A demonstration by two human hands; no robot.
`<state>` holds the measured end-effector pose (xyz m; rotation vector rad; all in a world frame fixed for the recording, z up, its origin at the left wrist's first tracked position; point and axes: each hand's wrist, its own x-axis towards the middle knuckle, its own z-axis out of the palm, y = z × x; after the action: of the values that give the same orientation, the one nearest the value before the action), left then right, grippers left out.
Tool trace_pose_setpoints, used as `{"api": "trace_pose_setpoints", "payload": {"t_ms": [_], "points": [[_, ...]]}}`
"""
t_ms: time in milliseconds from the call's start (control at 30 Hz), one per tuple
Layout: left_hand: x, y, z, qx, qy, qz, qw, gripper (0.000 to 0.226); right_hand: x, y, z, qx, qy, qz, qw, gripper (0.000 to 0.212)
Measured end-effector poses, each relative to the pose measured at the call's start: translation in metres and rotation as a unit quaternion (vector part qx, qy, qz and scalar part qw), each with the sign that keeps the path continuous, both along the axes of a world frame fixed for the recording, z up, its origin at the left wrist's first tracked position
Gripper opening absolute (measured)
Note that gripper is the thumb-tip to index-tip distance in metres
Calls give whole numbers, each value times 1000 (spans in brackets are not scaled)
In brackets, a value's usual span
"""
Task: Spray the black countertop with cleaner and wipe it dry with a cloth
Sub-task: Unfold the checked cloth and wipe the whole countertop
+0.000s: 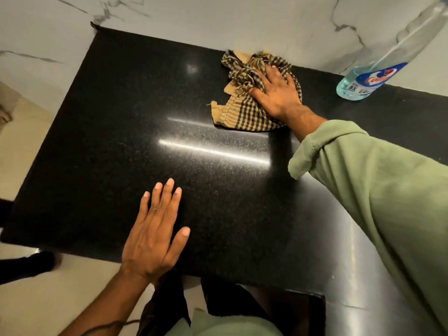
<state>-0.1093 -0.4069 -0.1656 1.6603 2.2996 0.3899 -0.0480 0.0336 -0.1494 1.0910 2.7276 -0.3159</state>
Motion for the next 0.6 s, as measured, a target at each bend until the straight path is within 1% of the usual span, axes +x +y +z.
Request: {"api": "trace_pose_setpoints", "payload": {"t_ms": [133, 200, 300, 400, 500, 600], "points": [[0, -1, 0, 8, -4, 0, 1000, 73, 44, -57, 1, -1, 0, 34, 999, 73], [0, -1, 0, 14, -6, -7, 1000, 73, 77, -102, -5, -3, 16, 60, 998, 76], [0, -2, 2, 15, -11, -9, 1000, 74, 130, -177, -14, -6, 51, 108, 993, 75], [0, -2, 2, 12, -10, -9, 1000, 74, 163, -228, -13, -13, 40, 122, 992, 74], [-1, -2, 1, 4, -12, -10, 1000, 74, 170, -237, -12, -13, 33, 123, 992, 73], [-1, -1, -1, 2, -15, -10, 1000, 75, 153, -204, -15, -2, 39, 134, 990, 72]]}}
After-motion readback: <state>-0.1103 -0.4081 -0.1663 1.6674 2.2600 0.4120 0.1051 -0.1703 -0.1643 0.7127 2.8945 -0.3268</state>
